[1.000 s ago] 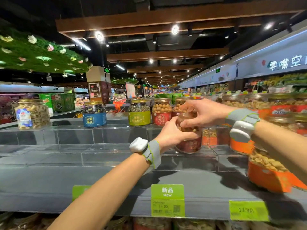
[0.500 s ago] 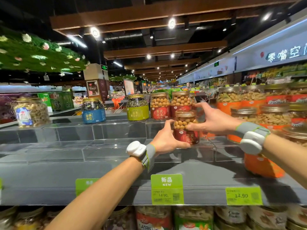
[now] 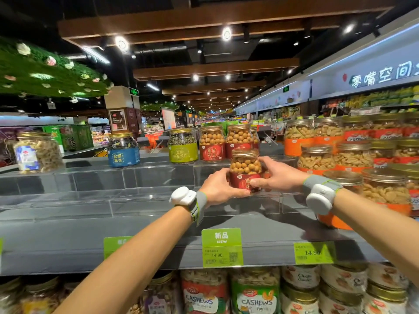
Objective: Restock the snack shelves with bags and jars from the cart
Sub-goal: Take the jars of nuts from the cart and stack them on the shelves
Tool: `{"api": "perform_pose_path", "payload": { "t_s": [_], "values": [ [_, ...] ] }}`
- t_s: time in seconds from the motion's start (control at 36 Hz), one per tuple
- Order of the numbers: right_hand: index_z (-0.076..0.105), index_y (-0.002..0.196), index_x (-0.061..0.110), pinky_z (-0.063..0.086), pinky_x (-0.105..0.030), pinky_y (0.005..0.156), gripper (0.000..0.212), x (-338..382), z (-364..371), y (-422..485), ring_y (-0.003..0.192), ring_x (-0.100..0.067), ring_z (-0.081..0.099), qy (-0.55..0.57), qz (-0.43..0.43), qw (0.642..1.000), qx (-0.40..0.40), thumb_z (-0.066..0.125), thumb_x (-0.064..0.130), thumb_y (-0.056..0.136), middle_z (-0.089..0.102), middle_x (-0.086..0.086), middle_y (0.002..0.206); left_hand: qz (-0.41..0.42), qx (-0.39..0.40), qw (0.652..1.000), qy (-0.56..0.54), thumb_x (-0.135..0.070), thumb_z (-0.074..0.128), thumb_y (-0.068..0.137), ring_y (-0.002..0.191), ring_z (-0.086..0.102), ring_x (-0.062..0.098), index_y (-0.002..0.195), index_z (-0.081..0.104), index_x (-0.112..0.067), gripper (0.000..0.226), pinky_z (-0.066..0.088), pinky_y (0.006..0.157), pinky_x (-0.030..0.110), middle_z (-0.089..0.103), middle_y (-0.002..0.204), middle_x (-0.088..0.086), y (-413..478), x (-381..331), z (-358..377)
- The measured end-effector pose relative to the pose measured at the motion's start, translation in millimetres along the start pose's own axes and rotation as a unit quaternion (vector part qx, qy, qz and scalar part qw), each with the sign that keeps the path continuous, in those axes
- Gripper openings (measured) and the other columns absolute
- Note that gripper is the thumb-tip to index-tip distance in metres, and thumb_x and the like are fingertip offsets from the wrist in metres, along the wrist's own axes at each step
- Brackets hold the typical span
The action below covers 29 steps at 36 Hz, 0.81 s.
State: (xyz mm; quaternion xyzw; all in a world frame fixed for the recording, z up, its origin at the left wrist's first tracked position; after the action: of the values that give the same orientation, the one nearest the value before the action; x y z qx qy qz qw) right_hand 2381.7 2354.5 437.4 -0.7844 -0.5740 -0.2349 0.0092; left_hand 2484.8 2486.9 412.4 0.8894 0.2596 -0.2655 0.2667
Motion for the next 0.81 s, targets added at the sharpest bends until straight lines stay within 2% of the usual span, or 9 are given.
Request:
{"api": "perform_pose_path", "payload": {
  "t_s": [0.14,0.25,0.36,0.44,0.53,0.58,0.64,0.72,0.81],
  "values": [
    [0.024,0.153,0.017,0.043,-0.035,0.108,0.093,2.5,0.2,-3.0,0.128,-0.021,0.053,0.007,0.009,1.000,-0.016,0.071,0.056,0.083,0.048,-0.004,0.150,0.006,0.007,1.000,-0.015,-0.050,0.092,0.063,0.111,0.065,0.013,0.135,0.054,-0.018,0.087,0.052,0.103,0.037,0.068,0.126,-0.003,-1.2,-0.9,-1.2],
    [0.024,0.153,0.017,0.043,-0.032,0.103,0.093,5.1,-0.8,-7.3,0.126,-0.022,0.054,0.002,0.024,0.999,-0.032,0.071,0.056,0.083,0.048,-0.005,0.149,0.002,0.008,0.999,-0.049,-0.046,0.094,0.062,0.113,0.065,0.013,0.136,0.049,-0.015,0.092,0.052,0.104,0.038,0.066,0.130,0.000,-3.0,2.9,-1.0],
    [0.022,0.155,0.021,0.044,-0.034,0.106,0.102,3.5,2.8,-12.4,0.125,-0.022,0.057,0.007,0.033,0.999,-0.027,0.079,0.052,0.077,0.046,-0.005,0.151,0.005,-0.001,0.999,-0.052,-0.045,0.093,0.064,0.117,0.064,0.014,0.138,0.048,-0.013,0.092,0.051,0.105,0.038,0.064,0.134,0.002,-4.9,7.3,0.1],
    [0.022,0.155,0.021,0.046,-0.036,0.104,0.102,1.5,5.9,-13.7,0.121,-0.022,0.059,0.003,0.043,0.998,-0.034,0.080,0.051,0.076,0.045,-0.006,0.152,0.014,0.007,0.999,-0.047,-0.044,0.090,0.070,0.120,0.062,0.015,0.141,0.047,-0.013,0.089,0.048,0.107,0.032,0.062,0.137,0.002,-4.2,8.7,1.2],
    [0.021,0.155,0.017,0.044,-0.033,0.103,0.100,4.5,7.9,-13.8,0.122,-0.022,0.058,0.014,0.049,0.998,-0.027,0.080,0.045,0.079,0.045,-0.007,0.153,0.013,0.002,1.000,-0.026,-0.042,0.086,0.075,0.123,0.059,0.016,0.144,0.045,-0.013,0.086,0.043,0.097,0.021,0.060,0.138,0.001,-5.6,9.7,0.2],
    [0.019,0.155,0.015,0.044,-0.031,0.100,0.102,1.5,6.2,-16.6,0.116,-0.018,0.058,0.041,0.066,0.997,-0.024,0.082,0.039,0.080,0.050,-0.008,0.148,0.007,0.009,1.000,-0.021,-0.040,0.086,0.076,0.123,0.059,0.016,0.145,0.042,-0.012,0.086,0.042,0.096,0.021,0.059,0.140,0.002,-9.2,6.2,0.1],
    [0.016,0.156,0.013,0.045,-0.032,0.101,0.104,1.1,1.9,-19.9,0.118,-0.020,0.058,0.056,0.071,0.995,-0.029,0.083,0.035,0.079,0.053,-0.010,0.144,0.004,-0.012,0.999,-0.039,-0.037,0.085,0.078,0.124,0.059,0.017,0.146,0.039,-0.010,0.086,0.045,0.102,0.027,0.058,0.140,0.005,-17.8,0.4,-6.1],
    [0.019,0.155,0.011,0.046,-0.038,0.105,0.099,7.6,-10.8,-34.7,0.122,-0.025,0.057,0.061,0.061,0.994,-0.070,0.080,0.036,0.082,0.052,-0.011,0.143,0.005,-0.096,0.994,-0.058,-0.030,0.075,0.086,0.115,0.060,0.020,0.140,0.044,-0.013,0.064,0.047,0.104,0.038,0.059,0.130,0.006,-40.4,-10.7,-25.6],
    [0.038,0.148,0.015,0.052,-0.043,0.098,0.075,10.2,-25.3,-65.5,0.096,-0.021,0.066,0.109,0.022,0.985,-0.132,0.077,0.032,0.086,0.061,-0.006,0.128,0.030,-0.145,0.985,-0.090,-0.021,0.066,0.090,0.096,0.062,0.015,0.121,0.057,-0.015,0.033,0.048,0.096,0.030,0.065,0.113,0.003,-69.3,-44.8,-32.2]
  ]
}}
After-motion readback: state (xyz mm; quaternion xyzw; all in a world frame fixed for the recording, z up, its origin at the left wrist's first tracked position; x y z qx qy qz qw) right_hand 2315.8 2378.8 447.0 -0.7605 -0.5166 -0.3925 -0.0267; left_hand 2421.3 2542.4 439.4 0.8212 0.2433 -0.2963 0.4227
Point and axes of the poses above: each hand's wrist, its own y-axis towards the middle knuckle, its own z-axis out of the palm, x = y × z, the point moved 8 cm from there along y, towards the middle knuckle
